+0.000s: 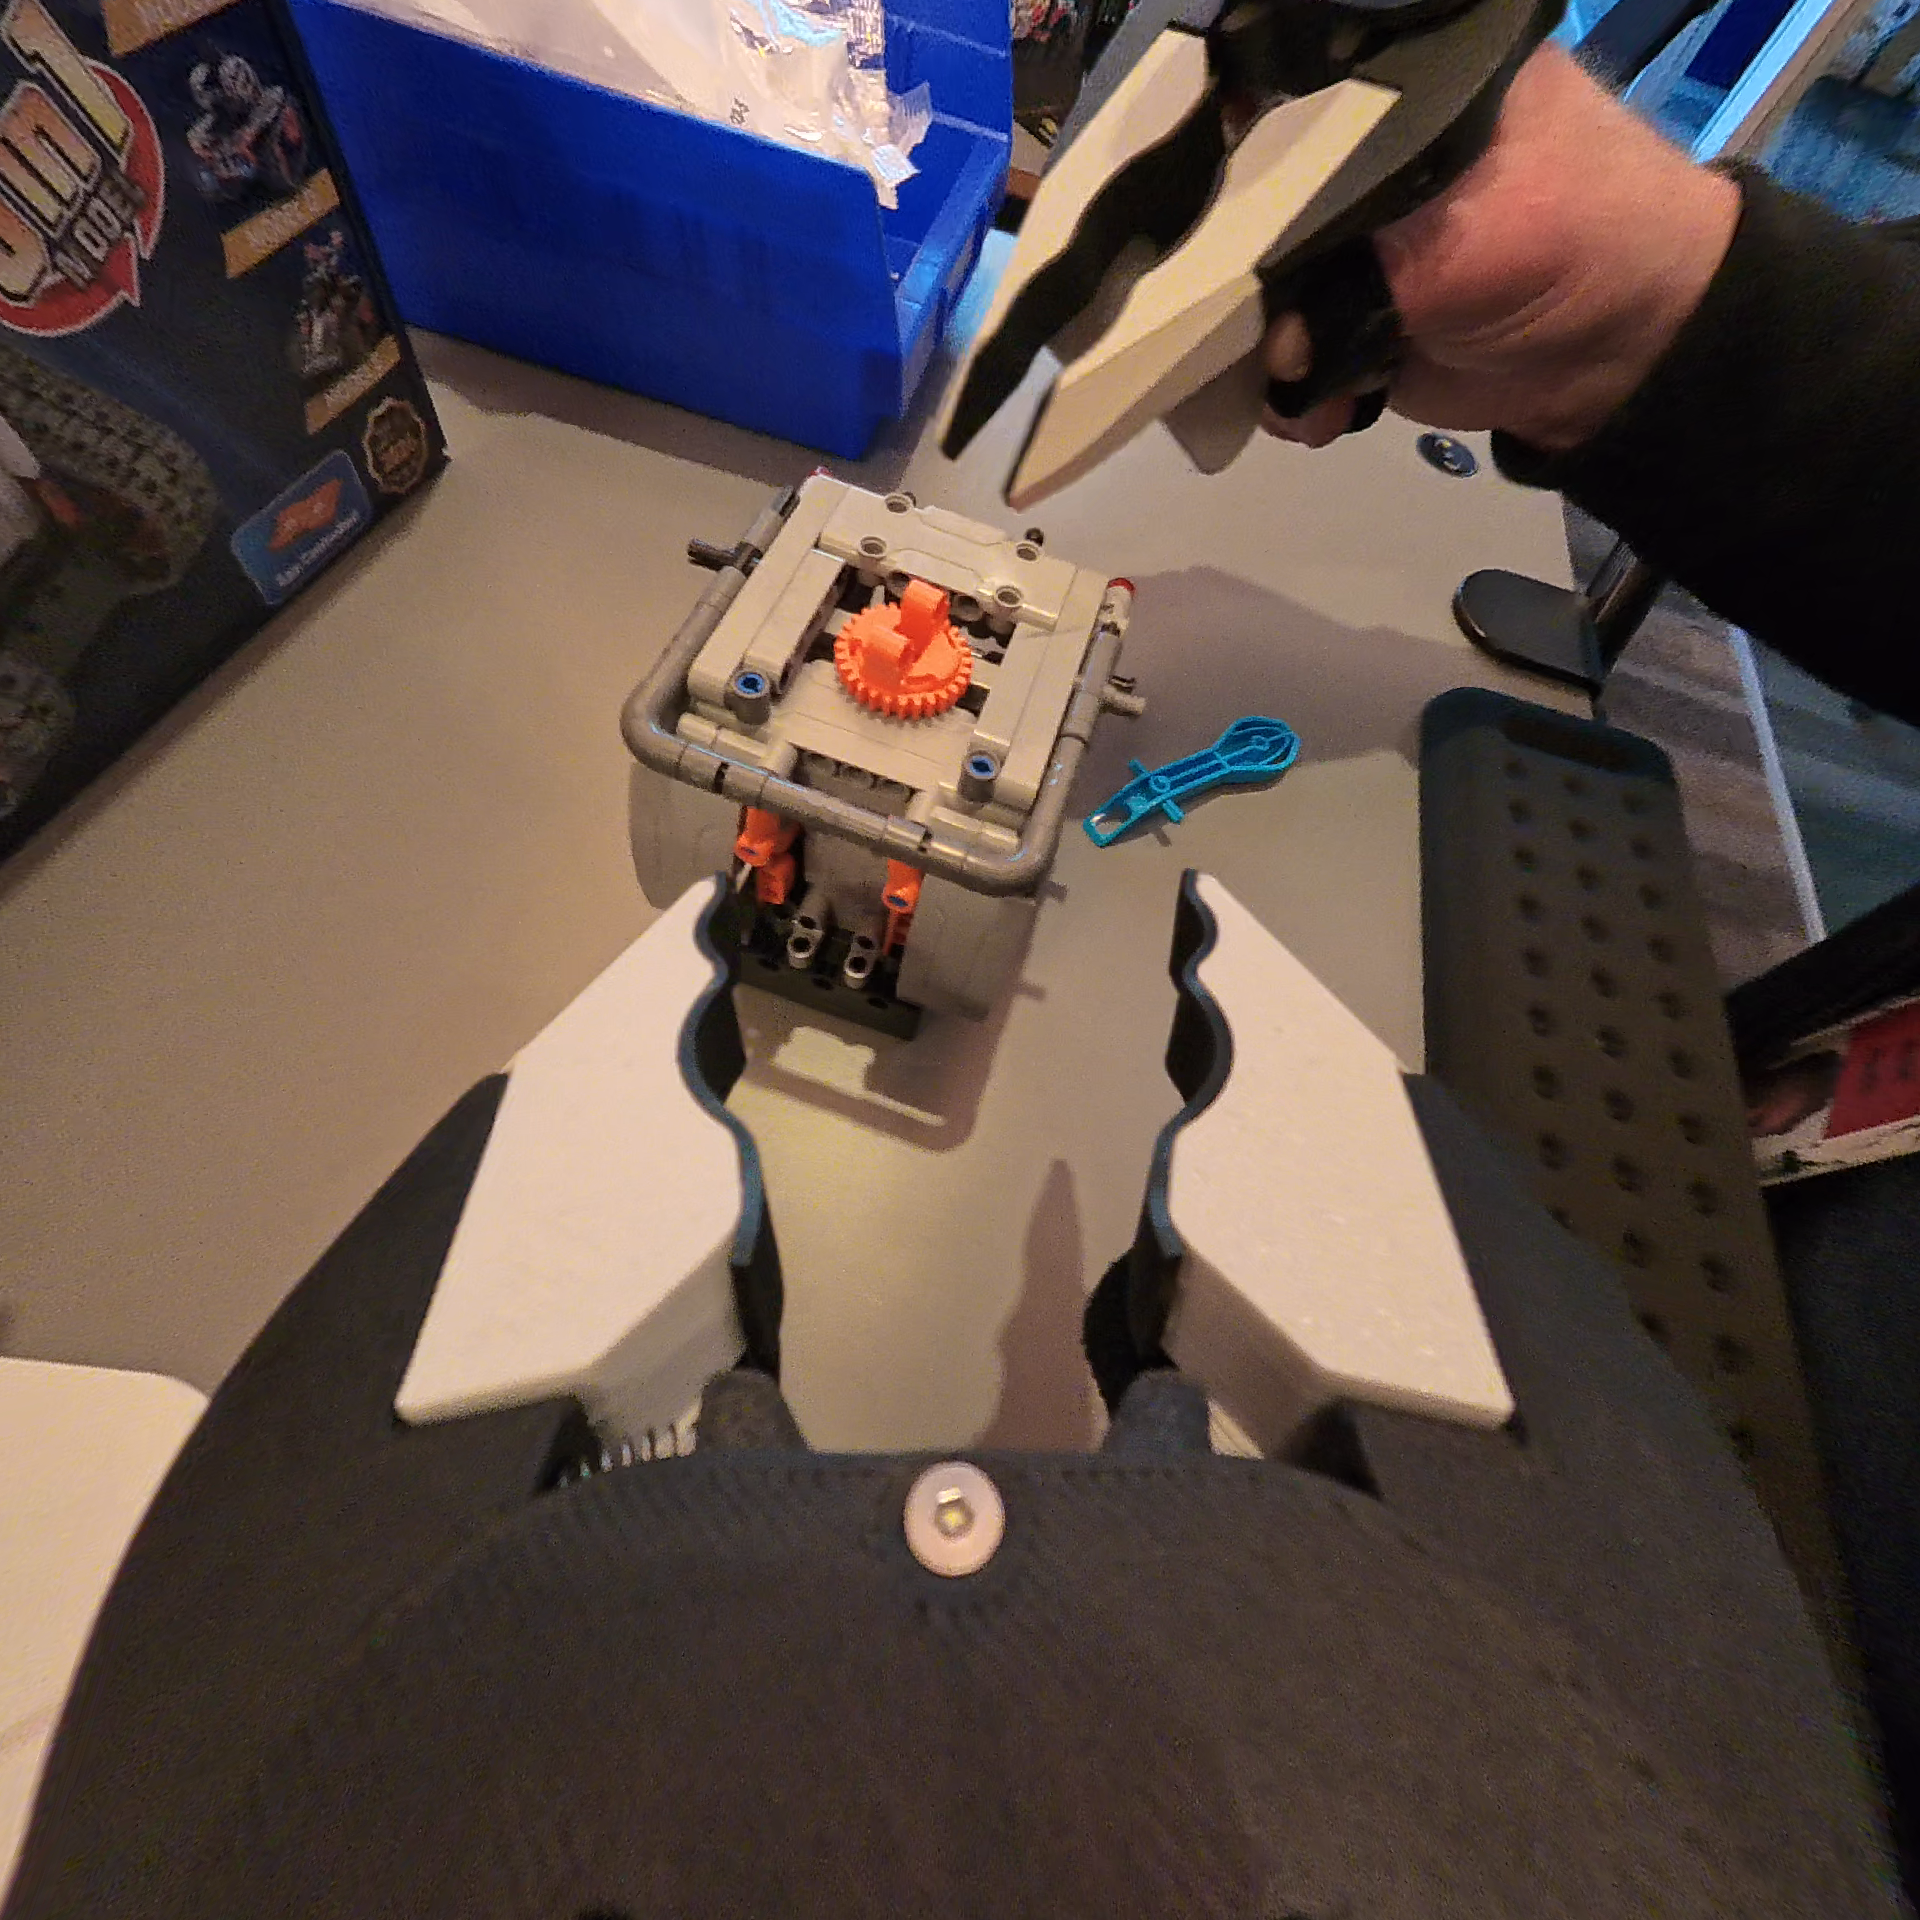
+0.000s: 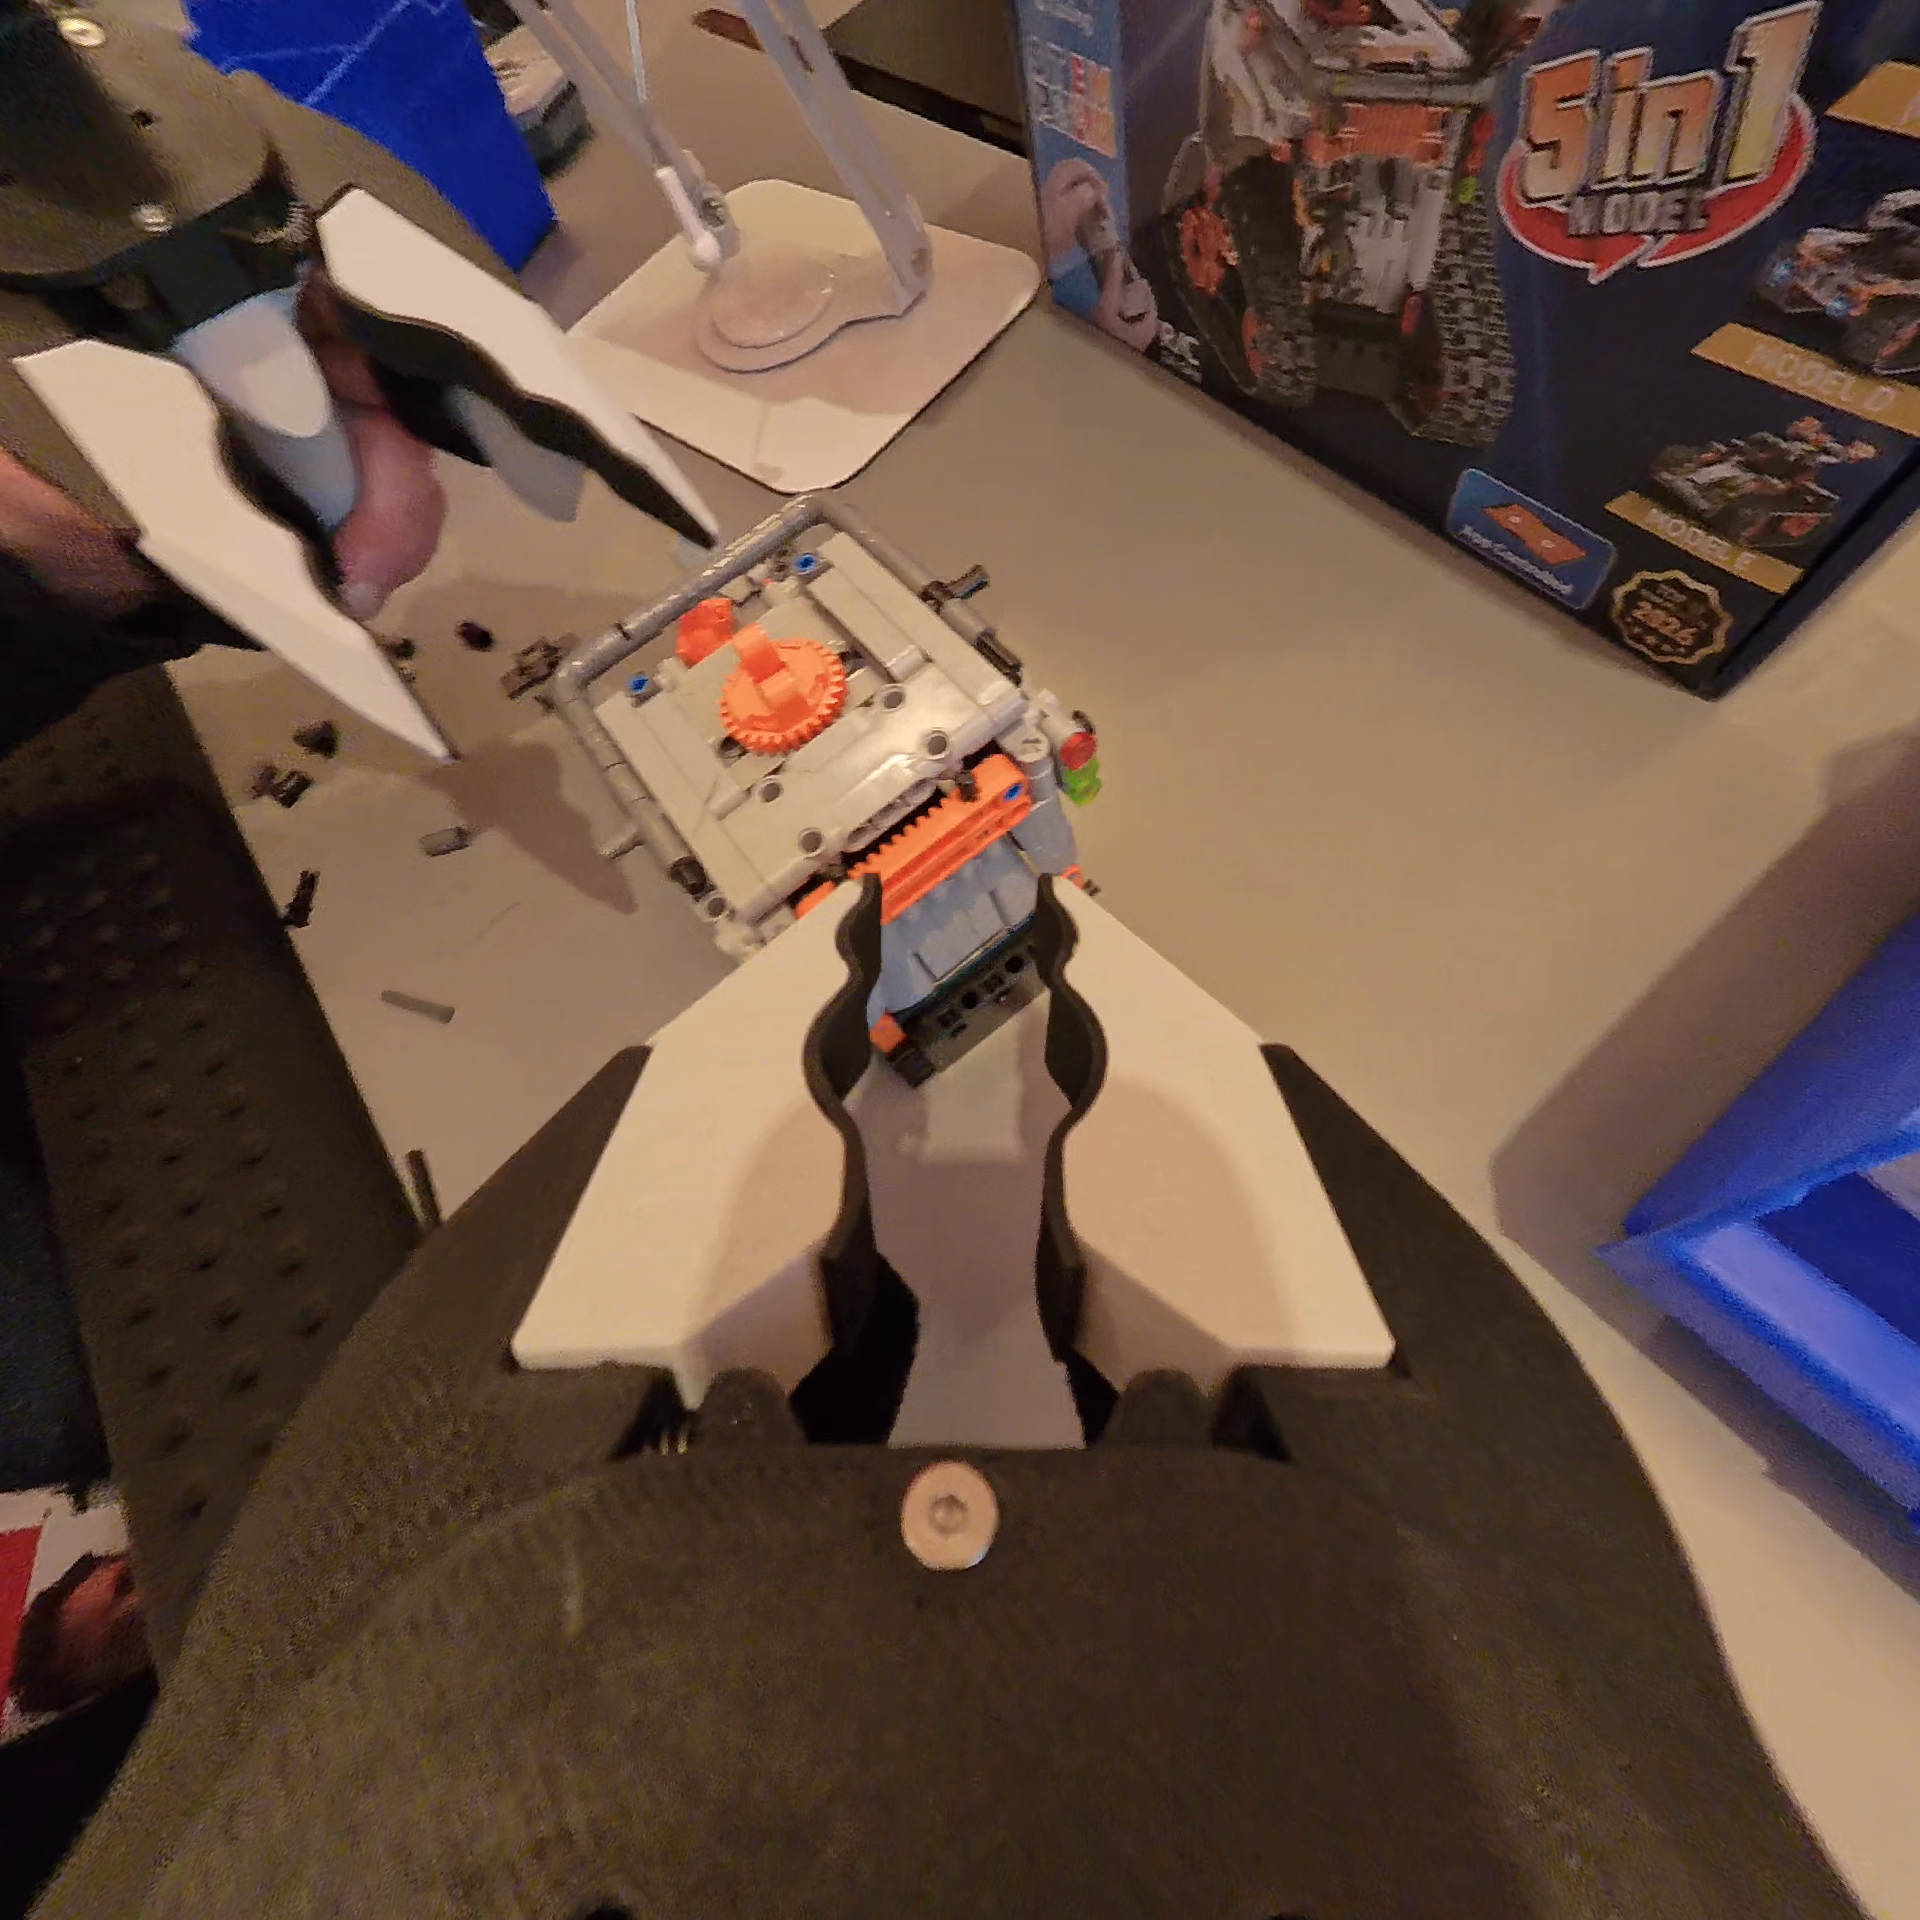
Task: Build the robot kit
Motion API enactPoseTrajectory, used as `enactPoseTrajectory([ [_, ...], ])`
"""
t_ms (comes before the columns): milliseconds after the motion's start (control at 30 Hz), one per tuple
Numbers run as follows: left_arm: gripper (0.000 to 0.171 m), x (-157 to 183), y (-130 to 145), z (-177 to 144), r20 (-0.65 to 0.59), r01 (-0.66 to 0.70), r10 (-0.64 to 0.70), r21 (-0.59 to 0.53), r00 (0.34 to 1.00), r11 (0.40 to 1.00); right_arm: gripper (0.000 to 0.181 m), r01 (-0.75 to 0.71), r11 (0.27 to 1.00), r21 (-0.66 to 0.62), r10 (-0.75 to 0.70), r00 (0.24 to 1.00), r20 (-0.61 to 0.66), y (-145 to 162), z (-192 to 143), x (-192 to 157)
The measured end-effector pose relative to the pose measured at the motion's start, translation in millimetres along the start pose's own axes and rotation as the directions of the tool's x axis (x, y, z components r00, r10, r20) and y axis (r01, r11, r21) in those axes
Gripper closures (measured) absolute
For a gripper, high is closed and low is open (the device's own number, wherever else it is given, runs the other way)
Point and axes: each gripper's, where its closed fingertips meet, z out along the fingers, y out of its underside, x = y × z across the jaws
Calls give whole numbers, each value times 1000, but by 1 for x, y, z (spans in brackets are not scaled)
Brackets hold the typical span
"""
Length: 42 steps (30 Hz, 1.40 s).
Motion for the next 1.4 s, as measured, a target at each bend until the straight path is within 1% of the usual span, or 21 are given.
enactPoseTrajectory([
  [100, 90, -4, -1, 3, 11, -13, 13, -28, 1000, 1000, 156, 21, 1000, -4, -21, 999, 40, 0, -5, -10],
  [200, 103, -1, 2, 7, -13, -7, 7, -47, 1000, 999, 161, 38, 999, -17, -38, 998, 44, 0, -4, -15],
  [267, 105, 4, 2, 10, -33, 1, -3, -36, 999, 999, 161, 48, 999, -24, -47, 998, 42, 1, -1, -17],
  [333, 104, 2, 4, 11, -5, -8, 8, -50, 1000, 999, 158, 70, 997, -27, -69, 997, 40, 3, 0, -21],
  [433, 104, 3, -1, 7, 20, -13, 13, -24, 1000, 1000, 151, 91, 995, -33, -89, 995, 52, 6, -1, -26],
  [500, 102, 0, 1, 6, 46, -15, 16, -29, 999, 999, 149, 103, 994, -42, -101, 994, 41, 8, -3, -23],
  [600, 105, 4, 8, 7, 13, 6, -5, -45, 1000, 999, 147, 85, 996, -40, -81, 993, 89, 11, -7, -27],
  [667, 108, 8, 11, 9, -6, 18, -18, -49, 1000, 999, 148, 98, 993, -73, -90, 990, 108, 18, -4, -30],
  [733, 109, 13, 13, 11, -11, 18, -19, -52, 1000, 998, 151, 140, 985, -100, -128, 986, 111, 25, 5, -35],
  [800, 111, 18, 12, 14, -10, 10, -10, -38, 1000, 999, 153, 162, 983, -92, -151, 982, 116, 25, 12, -40],
  [900, 104, 23, 12, 13, 4, 30, -30, -32, 1000, 999, 154, 164, 982, -97, -151, 981, 124, 25, 17, -42],
  [933, 111, 21, 15, 11, 32, 30, -28, -44, 999, 999, 151, 165, 980, -107, -152, 981, 118, 26, 16, -41],
  [967, 114, 15, 18, 7, 79, 36, -31, -59, 996, 998, 153, 165, 981, -105, -154, 983, 100, 25, 13, -37],
  [1000, 116, 14, 19, 3, 96, 47, -41, -60, 995, 997, 160, 162, 983, -89, -153, 983, 100, 22, 8, -37],
  [1067, 123, 21, 10, -3, 69, 72, -71, -17, 995, 997, 173, 182, 982, -46, -177, 979, 97, 14, 1, -41],
  [1100, 124, 22, 6, -5, 82, 73, -73, -1, 994, 997, 173, 205, 978, -34, -202, 976, 81, 11, 0, -42],
  [1167, 131, 19, 7, -4, 133, 64, -60, -26, 989, 998, 178, 244, 969, -36, -242, 969, 58, 9, 1, -45],
  [1200, 133, 20, 8, -2, 134, 62, -56, -40, 989, 997, 181, 268, 963, -37, -266, 962, 55, 9, 3, -48],
  [1233, 134, 20, 9, 1, 145, 64, -58, -42, 988, 997, 181, 293, 955, -39, -291, 956, 45, 8, 5, -50],
  [1300, 136, 20, 9, 6, 171, 75, -67, -42, 983, 996, 181, 338, 941, -5, -337, 941, 30, 1, 7, -58],
  [1400, 137, 21, 8, 9, 194, 60, -50, -43, 980, 997, 181, 334, 943, -5, -334, 942, 29, -1, 13, -62],
])
